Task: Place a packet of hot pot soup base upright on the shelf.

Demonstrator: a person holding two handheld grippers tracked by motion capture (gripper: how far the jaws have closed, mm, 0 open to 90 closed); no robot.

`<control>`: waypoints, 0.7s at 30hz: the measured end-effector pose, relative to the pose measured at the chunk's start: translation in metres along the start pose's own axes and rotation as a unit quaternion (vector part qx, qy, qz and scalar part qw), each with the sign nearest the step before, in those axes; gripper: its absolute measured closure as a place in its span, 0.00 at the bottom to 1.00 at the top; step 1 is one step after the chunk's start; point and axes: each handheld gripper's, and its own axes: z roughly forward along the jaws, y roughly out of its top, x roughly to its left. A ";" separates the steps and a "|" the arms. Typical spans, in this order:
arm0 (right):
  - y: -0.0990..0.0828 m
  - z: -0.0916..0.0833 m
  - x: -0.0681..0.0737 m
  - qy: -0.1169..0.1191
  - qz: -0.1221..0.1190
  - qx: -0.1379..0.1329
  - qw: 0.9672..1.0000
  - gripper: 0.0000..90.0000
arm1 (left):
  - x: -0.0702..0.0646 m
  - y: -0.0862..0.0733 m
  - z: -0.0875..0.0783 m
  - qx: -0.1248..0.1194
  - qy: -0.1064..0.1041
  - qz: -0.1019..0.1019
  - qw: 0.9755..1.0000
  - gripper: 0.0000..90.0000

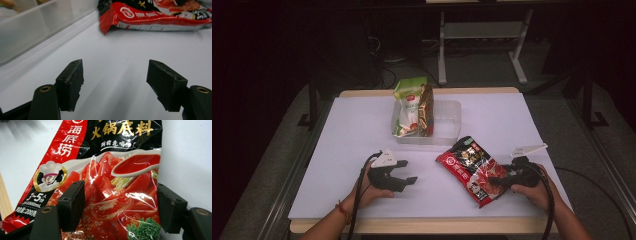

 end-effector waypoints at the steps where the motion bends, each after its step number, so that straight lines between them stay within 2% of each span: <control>1: 0.000 0.001 0.001 0.000 -0.002 0.000 1.000 0.33 | -0.001 0.002 0.005 0.001 -0.010 -0.004 1.000 0.31; 4: 0.001 0.003 0.003 0.002 -0.005 0.002 1.000 0.33 | -0.003 0.008 0.019 0.013 -0.019 0.000 1.000 0.30; 6: 0.001 0.004 0.004 0.005 -0.006 0.001 1.000 0.33 | -0.005 0.014 0.026 0.007 -0.026 -0.003 1.000 0.30; 10: 0.001 0.005 0.006 0.009 -0.006 0.002 1.000 0.34 | -0.009 0.022 0.043 0.024 -0.022 0.020 0.999 0.30; 11: 0.001 0.005 0.007 0.010 -0.005 0.002 1.000 0.34 | -0.009 0.023 0.046 0.029 -0.015 0.025 0.999 0.30; 13: 0.001 0.006 0.007 0.013 -0.004 0.003 1.000 0.34 | -0.007 0.027 0.051 0.038 -0.019 0.021 0.999 0.31; 15: 0.001 0.006 0.009 0.016 -0.005 0.005 1.000 0.34 | -0.006 0.029 0.057 0.059 0.025 0.033 0.997 0.36; 16: 0.001 0.006 0.009 0.017 -0.008 0.006 1.000 0.34 | -0.005 0.029 0.059 0.071 0.030 0.027 0.997 0.37; 21: 0.002 0.008 0.013 0.024 -0.010 0.011 1.000 0.35 | 0.001 0.027 0.059 0.060 0.020 0.009 0.998 0.41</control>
